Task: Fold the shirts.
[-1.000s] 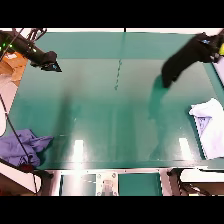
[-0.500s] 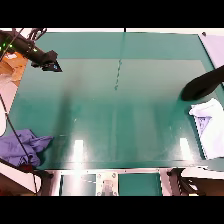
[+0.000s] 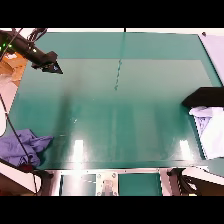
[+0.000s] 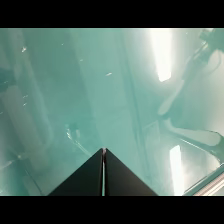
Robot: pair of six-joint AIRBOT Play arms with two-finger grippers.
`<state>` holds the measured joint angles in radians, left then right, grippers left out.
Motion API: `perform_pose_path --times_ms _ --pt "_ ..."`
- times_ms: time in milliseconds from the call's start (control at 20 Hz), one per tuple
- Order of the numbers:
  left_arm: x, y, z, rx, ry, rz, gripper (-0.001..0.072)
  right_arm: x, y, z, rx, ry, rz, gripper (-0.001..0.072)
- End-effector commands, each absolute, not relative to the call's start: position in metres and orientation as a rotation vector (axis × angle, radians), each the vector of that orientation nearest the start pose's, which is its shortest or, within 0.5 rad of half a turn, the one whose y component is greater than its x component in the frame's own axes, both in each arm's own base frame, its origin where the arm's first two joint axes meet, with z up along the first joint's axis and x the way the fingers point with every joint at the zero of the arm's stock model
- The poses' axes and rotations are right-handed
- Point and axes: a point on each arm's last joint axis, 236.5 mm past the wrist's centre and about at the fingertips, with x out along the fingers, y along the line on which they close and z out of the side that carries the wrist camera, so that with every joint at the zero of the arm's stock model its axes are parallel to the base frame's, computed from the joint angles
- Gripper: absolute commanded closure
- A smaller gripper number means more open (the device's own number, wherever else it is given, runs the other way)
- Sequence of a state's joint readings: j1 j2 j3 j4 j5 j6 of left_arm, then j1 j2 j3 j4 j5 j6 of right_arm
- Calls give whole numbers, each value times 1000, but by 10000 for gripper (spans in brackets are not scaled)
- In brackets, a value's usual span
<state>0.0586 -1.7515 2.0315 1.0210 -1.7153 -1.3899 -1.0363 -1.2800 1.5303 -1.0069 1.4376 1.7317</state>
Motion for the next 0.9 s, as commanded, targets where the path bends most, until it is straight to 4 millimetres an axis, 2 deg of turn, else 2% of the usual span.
perform_pose_path --times_ms 0,100,300,350,450,500,550,600,700,750,850 --pt "456 -98 110 -223 1311 -583 686 239 -264 130 1120 904 -744 696" --pt "456 -98 109 -215 1309 -590 686 208 -256 103 1112 1020 -827 697" --pt "454 -98 109 -199 1310 -603 686 136 -255 50 1037 1238 -1063 696" --pt "454 -98 109 -199 1310 -603 685 127 -252 36 1032 1278 -1081 696" --pt "455 -98 109 -200 1307 -602 686 122 -247 4 1034 1303 -1082 693" --pt "456 -98 109 -200 1302 -601 686 120 -243 -13 1039 1315 -1078 541" --pt "458 -98 110 -201 1295 -598 686 118 -238 -28 1044 1331 -1073 165" --pt "460 -98 110 -196 1284 -600 686 114 -230 -40 1059 1362 -1066 47" --pt "464 -98 111 -195 1267 -597 686 114 -228 -44 1069 1372 -1060 47" --pt "465 -100 112 -187 1253 -612 686 125 -230 -37 1090 1334 -1040 47" --pt "464 -111 119 -212 1235 -658 687 176 -230 -10 1144 1199 -904 56"
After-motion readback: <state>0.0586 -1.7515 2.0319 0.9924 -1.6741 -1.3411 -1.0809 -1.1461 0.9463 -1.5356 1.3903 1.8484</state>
